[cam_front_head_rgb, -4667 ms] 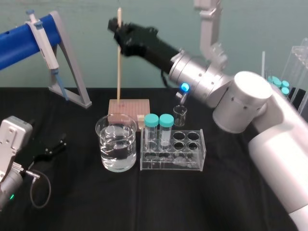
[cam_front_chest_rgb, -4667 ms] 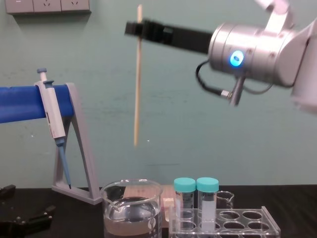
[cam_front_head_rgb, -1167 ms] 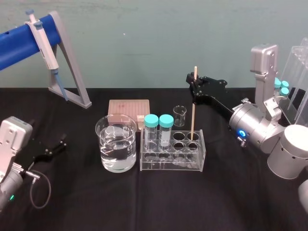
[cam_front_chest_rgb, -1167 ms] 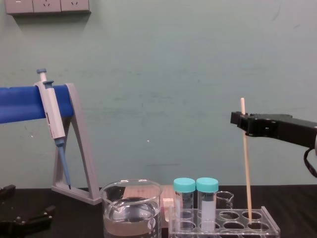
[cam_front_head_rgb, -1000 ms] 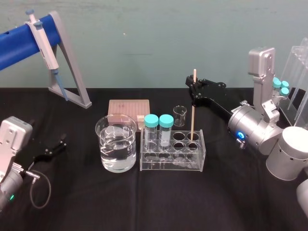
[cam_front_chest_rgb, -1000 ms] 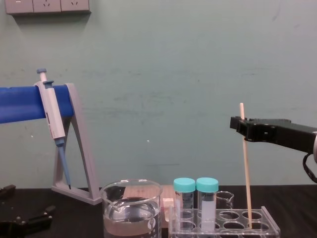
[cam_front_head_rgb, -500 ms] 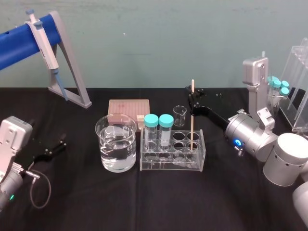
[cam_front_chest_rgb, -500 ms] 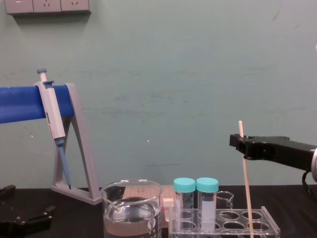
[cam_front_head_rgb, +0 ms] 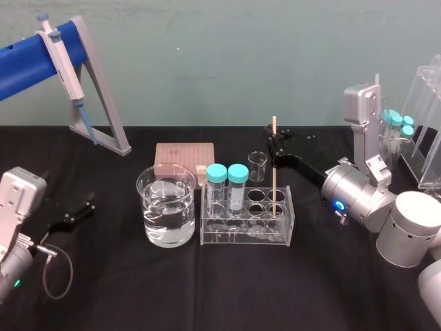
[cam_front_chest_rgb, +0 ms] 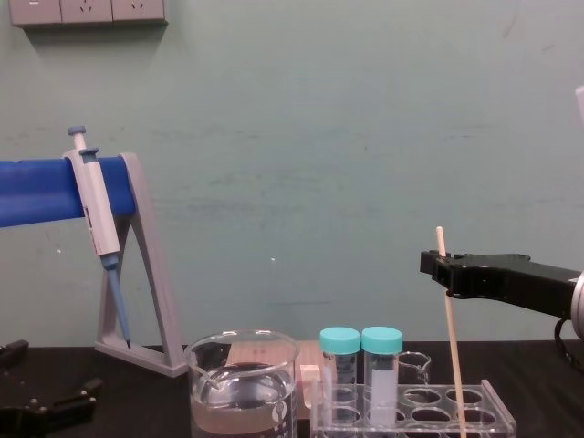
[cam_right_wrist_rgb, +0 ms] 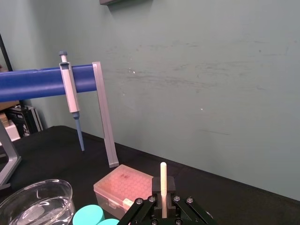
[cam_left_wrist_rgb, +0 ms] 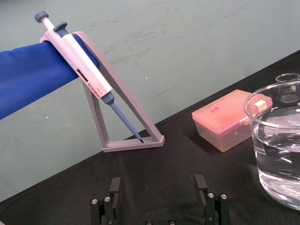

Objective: Hold the thermometer with one hand and immerse one end into the beaker, then reinsert it into the test tube rack.

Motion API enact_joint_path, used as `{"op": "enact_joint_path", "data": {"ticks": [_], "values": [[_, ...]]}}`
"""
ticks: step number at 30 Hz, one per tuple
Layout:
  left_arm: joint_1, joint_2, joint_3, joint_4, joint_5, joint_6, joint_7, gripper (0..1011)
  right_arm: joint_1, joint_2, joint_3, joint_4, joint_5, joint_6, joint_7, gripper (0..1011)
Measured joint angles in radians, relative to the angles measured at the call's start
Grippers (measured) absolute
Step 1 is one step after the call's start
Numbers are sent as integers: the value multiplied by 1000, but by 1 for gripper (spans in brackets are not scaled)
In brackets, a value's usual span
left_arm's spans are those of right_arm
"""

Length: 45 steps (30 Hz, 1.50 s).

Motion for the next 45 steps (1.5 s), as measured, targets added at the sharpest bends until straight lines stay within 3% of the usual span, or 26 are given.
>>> {"op": "enact_joint_path", "data": {"ticks": [4,11,12,17,26,33,36,45], "values": [[0,0,0,0,0,0,0,1004,0,0,0,0,1,0,0,68],[0,0,0,0,0,0,0,1004,-1,0,1,-1,2,0,-1,247],[0,0,0,0,0,0,0,1004,-1,0,1,-1,2,0,-1,314],[0,0,0,0,0,0,0,1004,-1,0,2,-2,3,0,-1,445],[0,0,0,0,0,0,0,1004,-1,0,2,-2,4,0,-2,774],[0,0,0,0,0,0,0,1004,-1,0,2,-2,4,0,-2,958],[0,0,0,0,0,0,0,1004,-1,0,2,-2,4,0,-2,1003],[0,0,0,0,0,0,0,1004,-1,-7,2,-8,10,-9,3,1003]]}}
